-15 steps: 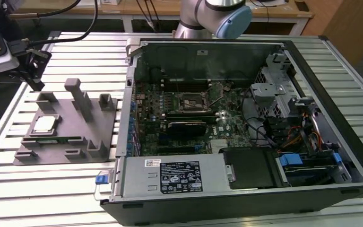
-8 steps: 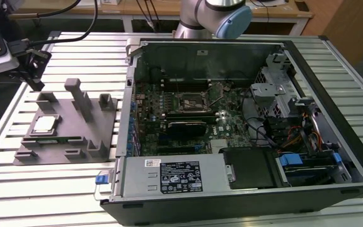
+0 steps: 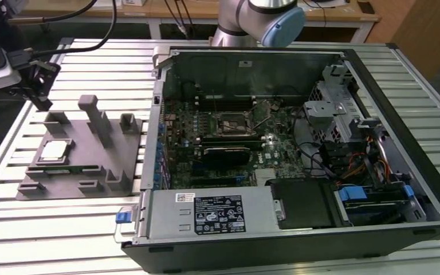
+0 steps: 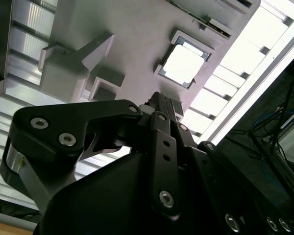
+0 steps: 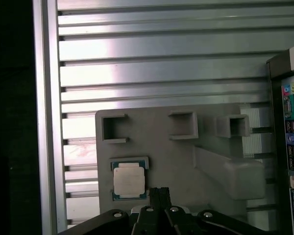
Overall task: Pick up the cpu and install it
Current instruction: 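Pick up the cpu and move it towards the insertion slot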
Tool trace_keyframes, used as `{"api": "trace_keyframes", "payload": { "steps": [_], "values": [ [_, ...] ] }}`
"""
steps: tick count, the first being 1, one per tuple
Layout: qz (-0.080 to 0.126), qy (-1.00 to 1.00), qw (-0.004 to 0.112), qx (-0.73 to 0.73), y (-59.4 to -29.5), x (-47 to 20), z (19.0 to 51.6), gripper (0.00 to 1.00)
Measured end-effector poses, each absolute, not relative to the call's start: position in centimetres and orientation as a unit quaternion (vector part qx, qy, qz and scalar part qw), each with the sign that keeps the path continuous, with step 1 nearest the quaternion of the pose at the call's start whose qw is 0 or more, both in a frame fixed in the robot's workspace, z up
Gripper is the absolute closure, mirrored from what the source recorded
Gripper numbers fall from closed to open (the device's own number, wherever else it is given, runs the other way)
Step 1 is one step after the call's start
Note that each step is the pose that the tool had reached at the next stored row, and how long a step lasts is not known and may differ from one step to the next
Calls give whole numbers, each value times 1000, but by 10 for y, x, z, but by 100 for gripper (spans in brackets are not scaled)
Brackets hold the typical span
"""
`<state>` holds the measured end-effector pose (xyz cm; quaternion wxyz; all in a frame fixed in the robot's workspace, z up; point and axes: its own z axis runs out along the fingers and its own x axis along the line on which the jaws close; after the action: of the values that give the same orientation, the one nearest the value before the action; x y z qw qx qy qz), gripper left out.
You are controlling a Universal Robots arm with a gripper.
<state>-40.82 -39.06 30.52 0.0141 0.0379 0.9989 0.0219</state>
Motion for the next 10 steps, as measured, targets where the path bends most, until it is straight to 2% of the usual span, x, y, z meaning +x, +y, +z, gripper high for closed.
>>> {"api": "trace_keyframes", "payload": {
  "steps": [10],
  "values": [
    [22,999,14,38,-391,-413,303,89]
  ]
}}
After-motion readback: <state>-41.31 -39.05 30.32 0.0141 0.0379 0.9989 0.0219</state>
